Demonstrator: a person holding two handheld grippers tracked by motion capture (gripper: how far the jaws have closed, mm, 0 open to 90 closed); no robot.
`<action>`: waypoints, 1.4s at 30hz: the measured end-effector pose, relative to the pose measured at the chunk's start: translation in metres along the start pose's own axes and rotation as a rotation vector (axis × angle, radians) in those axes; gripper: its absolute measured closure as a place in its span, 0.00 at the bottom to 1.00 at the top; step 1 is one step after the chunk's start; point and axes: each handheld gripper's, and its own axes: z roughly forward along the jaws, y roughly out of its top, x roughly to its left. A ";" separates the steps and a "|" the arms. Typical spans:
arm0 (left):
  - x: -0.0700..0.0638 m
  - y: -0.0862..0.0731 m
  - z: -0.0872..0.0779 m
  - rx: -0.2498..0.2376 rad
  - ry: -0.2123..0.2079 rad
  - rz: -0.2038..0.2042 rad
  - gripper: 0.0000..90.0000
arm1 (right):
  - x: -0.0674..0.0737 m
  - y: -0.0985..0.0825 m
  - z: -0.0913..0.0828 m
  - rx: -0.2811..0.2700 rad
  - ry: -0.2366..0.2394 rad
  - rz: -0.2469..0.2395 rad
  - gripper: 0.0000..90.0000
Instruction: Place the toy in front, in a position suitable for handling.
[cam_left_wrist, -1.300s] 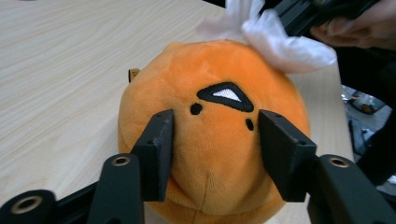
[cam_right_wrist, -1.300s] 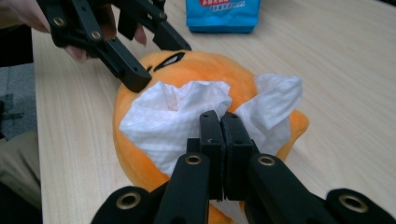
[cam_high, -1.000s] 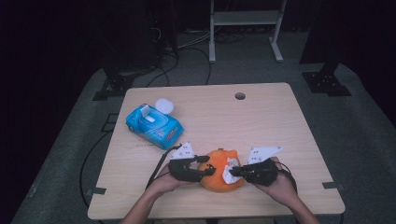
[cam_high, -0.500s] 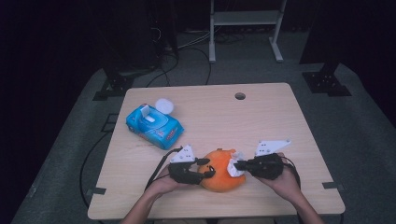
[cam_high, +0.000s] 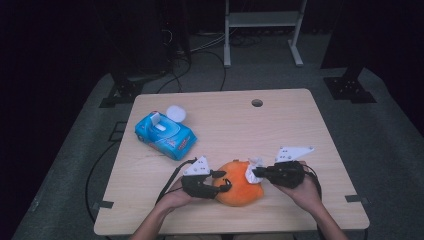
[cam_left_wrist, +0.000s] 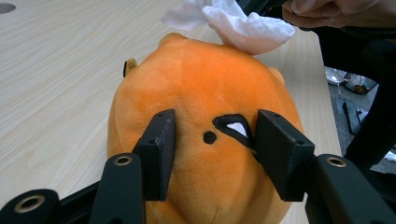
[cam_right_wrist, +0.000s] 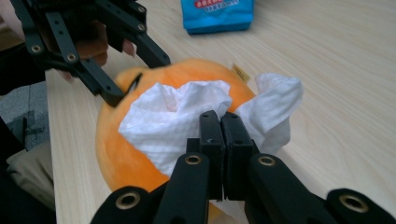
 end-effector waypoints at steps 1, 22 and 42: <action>0.000 0.000 0.000 0.000 0.000 0.000 0.53 | 0.000 0.000 0.000 0.000 0.000 0.000 0.98; -0.011 0.004 0.000 0.014 -0.010 0.046 0.51 | 0.031 0.012 0.014 0.004 0.034 -0.091 0.98; -0.009 0.000 0.000 0.016 -0.015 0.055 0.52 | 0.000 -0.002 0.002 -0.001 -0.075 0.013 0.98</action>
